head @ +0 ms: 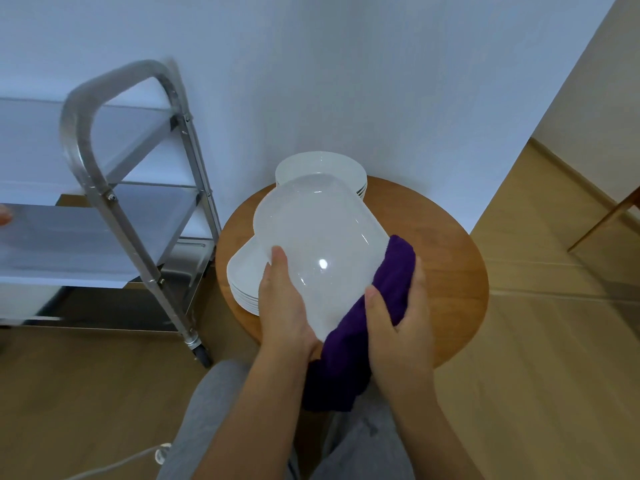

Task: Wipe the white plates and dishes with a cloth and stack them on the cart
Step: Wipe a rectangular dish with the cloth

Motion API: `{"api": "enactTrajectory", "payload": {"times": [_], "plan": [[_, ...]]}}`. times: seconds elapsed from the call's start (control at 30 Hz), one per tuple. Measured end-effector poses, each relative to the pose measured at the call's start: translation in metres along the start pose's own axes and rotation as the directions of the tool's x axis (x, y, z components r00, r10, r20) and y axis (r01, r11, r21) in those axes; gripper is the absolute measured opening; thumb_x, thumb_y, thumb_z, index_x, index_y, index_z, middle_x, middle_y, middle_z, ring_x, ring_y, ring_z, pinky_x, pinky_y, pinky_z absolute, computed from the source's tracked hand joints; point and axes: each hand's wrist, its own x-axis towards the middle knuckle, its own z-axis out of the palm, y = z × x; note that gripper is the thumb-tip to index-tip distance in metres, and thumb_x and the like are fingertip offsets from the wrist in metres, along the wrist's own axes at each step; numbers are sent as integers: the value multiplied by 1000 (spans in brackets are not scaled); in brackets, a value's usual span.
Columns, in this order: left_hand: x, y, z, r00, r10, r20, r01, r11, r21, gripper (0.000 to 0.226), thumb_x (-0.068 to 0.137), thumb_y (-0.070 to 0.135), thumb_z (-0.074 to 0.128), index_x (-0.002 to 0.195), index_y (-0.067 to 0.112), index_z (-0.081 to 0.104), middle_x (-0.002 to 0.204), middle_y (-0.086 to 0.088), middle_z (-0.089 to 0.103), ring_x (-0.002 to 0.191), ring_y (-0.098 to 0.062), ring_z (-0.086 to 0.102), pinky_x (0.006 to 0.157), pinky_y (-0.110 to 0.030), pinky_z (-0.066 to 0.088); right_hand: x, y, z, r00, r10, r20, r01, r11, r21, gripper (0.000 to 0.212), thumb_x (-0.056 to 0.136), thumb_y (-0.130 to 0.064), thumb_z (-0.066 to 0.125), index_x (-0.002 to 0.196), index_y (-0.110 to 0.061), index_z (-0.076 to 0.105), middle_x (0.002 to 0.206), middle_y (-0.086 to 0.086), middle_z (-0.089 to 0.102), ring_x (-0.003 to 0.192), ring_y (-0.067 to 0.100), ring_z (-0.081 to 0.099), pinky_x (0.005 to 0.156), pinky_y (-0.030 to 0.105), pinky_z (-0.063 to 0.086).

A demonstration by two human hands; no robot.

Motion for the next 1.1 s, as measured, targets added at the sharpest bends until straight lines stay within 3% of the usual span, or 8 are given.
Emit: {"api": "enactTrajectory", "payload": {"times": [0.1, 0.23, 0.37, 0.5, 0.63, 0.8, 0.97, 1.1], "plan": [[-7, -4, 1, 999, -35, 21, 36, 999, -28, 22, 89, 58, 44, 105, 43, 46, 101, 9, 60, 95, -21, 59, 76, -38, 52, 2, 1, 3, 999, -38, 34, 47, 942, -331, 68, 98, -39, 35, 149, -28, -9, 155, 6, 10, 139, 25, 21, 112, 38, 27], [-18, -19, 0, 997, 18, 72, -25, 996, 90, 22, 91, 56, 38, 107, 42, 44, 110, 7, 60, 99, -20, 58, 89, -43, 50, 20, 7, 2, 953, -236, 188, 302, 741, -600, 62, 100, -42, 18, 143, -31, -25, 158, 5, -13, 144, 24, -15, 112, 37, -10], [-21, -19, -2, 986, 91, 141, -117, 975, 189, 19, 93, 53, 34, 109, 43, 40, 93, 18, 55, 85, -10, 56, 58, -21, 48, 28, 5, 15, 893, -276, 356, 442, 689, -575, 58, 100, -40, 16, 148, -29, -13, 159, 3, -7, 144, 19, -15, 109, 36, -17], [-18, -13, -5, 967, 122, 226, -192, 927, 322, 17, 94, 51, 34, 104, 43, 45, 93, 20, 55, 84, -6, 56, 56, -15, 48, 27, 6, 22, 853, -303, 425, 473, 794, -382, 61, 93, -43, 14, 148, -31, -9, 159, -3, 2, 144, 9, -6, 117, 34, -8], [-17, -13, -10, 952, 96, 289, -205, 905, 373, 25, 95, 48, 34, 112, 40, 51, 107, 12, 62, 96, -6, 59, 74, -18, 47, 13, 6, 34, 765, -425, 484, 594, 756, -275, 57, 98, -32, 29, 150, -25, 7, 157, -6, 15, 144, 7, 5, 118, 34, 0], [-10, -6, -16, 971, 71, 228, -146, 932, 331, 23, 95, 50, 37, 91, 37, 56, 93, 10, 67, 86, -9, 63, 60, -17, 48, 1, 4, 26, 718, -399, 570, 603, 766, -224, 63, 88, -40, 26, 145, -40, -3, 156, -14, 15, 140, -4, 1, 117, 31, -4], [0, 4, -16, 990, -15, 142, -31, 947, 320, 28, 93, 55, 36, 90, 34, 54, 104, -3, 65, 97, -25, 62, 87, -45, 52, -5, 24, 8, 559, -438, 705, 749, 631, -201, 80, 79, -73, 39, 140, -51, -8, 153, -22, 8, 138, -7, -4, 112, 25, -11], [7, 15, -22, 972, -142, 185, 96, 967, 235, 23, 91, 52, 42, 103, 34, 51, 111, -7, 63, 101, -31, 60, 89, -52, 50, 0, 46, -8, 485, -662, 571, 874, 372, -312, 78, 64, -35, 81, 134, -18, 50, 127, 1, 60, 119, 17, 55, 101, 35, 41]]}}
